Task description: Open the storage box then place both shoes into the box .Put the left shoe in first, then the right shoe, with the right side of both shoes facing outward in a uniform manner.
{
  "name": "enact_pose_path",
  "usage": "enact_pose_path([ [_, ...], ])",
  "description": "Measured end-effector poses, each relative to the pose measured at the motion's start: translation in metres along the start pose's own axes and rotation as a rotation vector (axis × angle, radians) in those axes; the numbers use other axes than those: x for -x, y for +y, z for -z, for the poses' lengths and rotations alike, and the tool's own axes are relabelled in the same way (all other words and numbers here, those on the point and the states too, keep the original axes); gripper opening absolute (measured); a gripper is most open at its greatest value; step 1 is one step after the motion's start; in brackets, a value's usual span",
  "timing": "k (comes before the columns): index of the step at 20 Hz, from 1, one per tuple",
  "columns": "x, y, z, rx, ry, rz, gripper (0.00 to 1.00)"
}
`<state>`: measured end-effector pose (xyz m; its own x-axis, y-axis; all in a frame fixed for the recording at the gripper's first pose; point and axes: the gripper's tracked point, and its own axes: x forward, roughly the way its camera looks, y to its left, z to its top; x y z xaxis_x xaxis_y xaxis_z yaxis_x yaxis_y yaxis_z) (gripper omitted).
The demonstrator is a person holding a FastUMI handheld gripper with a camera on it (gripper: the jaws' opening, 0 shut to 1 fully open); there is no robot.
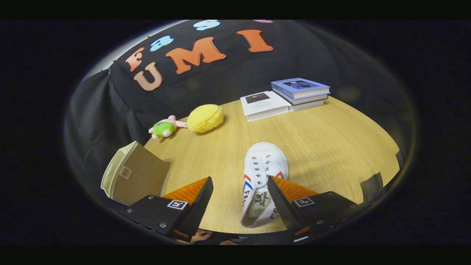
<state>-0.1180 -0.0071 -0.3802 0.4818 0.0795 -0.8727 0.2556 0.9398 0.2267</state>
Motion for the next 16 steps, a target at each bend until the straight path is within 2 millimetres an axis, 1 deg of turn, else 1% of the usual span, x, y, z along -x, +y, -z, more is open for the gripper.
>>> enact_pose_path([
  [1, -0.002, -0.012, 0.006, -0.011, 0.016, 0.021, 0.89],
  [3, -0.005, -0.029, 0.013, -0.050, 0.030, 0.045, 0.89],
  [6, -0.008, -0.041, 0.026, -0.090, 0.079, 0.035, 0.89],
  [7, -0.008, -0.041, 0.026, -0.118, 0.083, 0.014, 0.89],
  [10, -0.009, -0.041, 0.030, -0.183, 0.094, -0.033, 0.84],
  [12, -0.006, -0.041, 0.033, -0.187, 0.091, -0.045, 0.80],
  [14, -0.008, -0.050, 0.036, -0.157, 0.085, -0.008, 0.75],
  [15, -0.013, -0.055, 0.040, -0.137, 0.091, 0.017, 0.70],
  [16, -0.018, -0.057, 0.043, -0.134, 0.099, 0.028, 0.69],
])
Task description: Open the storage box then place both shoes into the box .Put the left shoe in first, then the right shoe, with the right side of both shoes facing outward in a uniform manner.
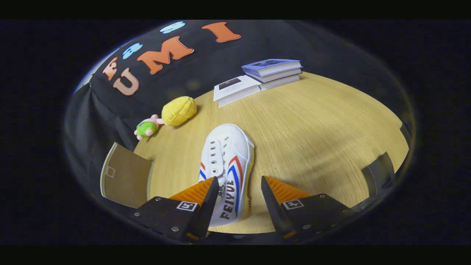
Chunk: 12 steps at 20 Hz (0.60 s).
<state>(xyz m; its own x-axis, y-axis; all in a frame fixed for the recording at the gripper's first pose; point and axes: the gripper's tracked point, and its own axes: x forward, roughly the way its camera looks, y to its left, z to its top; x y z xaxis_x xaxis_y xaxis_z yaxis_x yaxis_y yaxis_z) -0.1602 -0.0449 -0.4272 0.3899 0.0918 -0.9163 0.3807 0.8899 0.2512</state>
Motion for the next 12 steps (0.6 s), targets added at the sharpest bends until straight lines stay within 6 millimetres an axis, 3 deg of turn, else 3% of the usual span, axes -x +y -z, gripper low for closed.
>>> enact_pose_path([
  [2, -0.003, 0.005, -0.001, -0.026, 0.002, -0.017, 0.63],
  [4, -0.007, 0.007, -0.001, -0.054, -0.009, -0.030, 0.52],
  [5, -0.007, 0.007, 0.001, -0.075, -0.020, -0.029, 0.41],
  [7, -0.008, 0.006, -0.002, -0.086, -0.036, -0.031, 0.32],
  [12, -0.007, 0.007, -0.004, -0.104, -0.074, -0.011, 0.21],
])
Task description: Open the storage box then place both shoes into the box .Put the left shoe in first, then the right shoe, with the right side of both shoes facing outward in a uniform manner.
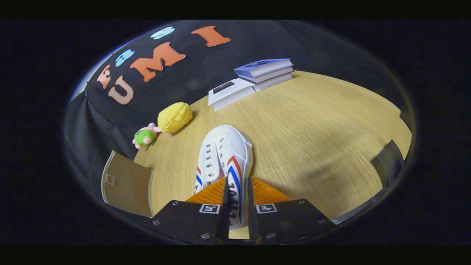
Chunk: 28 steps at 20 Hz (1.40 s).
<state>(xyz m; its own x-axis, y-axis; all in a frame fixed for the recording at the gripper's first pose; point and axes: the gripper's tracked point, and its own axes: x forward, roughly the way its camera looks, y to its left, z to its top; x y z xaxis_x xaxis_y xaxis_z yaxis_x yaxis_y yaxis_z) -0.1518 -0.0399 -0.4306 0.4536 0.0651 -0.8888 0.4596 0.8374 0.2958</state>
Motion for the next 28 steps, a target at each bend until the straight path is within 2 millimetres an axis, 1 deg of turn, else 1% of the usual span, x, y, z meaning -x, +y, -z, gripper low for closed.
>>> enact_pose_path([
  [2, 0.002, 0.001, 0.000, -0.010, -0.011, 0.011, 0.17],
  [3, 0.004, 0.004, 0.004, -0.020, 0.002, 0.008, 0.16],
  [6, 0.009, 0.019, 0.008, -0.092, 0.023, -0.049, 0.15],
  [10, 0.016, 0.039, -0.003, -0.145, -0.010, -0.099, 0.15],
  [12, 0.023, 0.054, -0.007, -0.153, -0.021, -0.124, 0.15],
  [14, 0.030, 0.073, -0.009, -0.137, -0.029, -0.154, 0.15],
  [17, 0.042, 0.109, -0.010, -0.088, -0.035, -0.194, 0.15],
  [19, 0.048, 0.136, -0.011, -0.062, -0.035, -0.229, 0.15],
  [23, 0.060, 0.200, -0.008, -0.018, -0.024, -0.322, 0.15],
  [28, 0.087, 0.289, -0.009, 0.047, -0.034, -0.465, 0.15],
])
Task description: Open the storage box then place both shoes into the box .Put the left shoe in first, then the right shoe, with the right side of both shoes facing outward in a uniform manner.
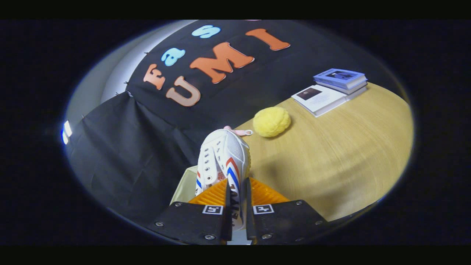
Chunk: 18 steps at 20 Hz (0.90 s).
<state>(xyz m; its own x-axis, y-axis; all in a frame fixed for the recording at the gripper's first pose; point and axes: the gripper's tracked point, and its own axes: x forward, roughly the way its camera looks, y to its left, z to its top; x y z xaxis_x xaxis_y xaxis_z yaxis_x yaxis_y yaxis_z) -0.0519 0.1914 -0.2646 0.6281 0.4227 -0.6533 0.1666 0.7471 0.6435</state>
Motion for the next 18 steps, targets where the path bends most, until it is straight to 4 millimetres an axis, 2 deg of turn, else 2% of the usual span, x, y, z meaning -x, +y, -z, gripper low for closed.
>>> enact_pose_path([
  [2, -0.006, 0.030, -0.002, 0.042, -0.007, -0.046, 0.15],
  [4, -0.013, 0.052, 0.003, 0.102, -0.016, -0.068, 0.15],
  [8, -0.039, 0.082, 0.037, 0.136, 0.055, -0.107, 0.15],
  [11, -0.054, 0.089, 0.058, 0.202, 0.094, -0.098, 0.15],
  [14, -0.068, 0.085, 0.080, 0.227, 0.145, -0.069, 0.15],
  [17, -0.076, 0.073, 0.096, 0.261, 0.198, -0.007, 0.16],
  [18, -0.077, 0.075, 0.095, 0.278, 0.187, -0.007, 0.16],
])
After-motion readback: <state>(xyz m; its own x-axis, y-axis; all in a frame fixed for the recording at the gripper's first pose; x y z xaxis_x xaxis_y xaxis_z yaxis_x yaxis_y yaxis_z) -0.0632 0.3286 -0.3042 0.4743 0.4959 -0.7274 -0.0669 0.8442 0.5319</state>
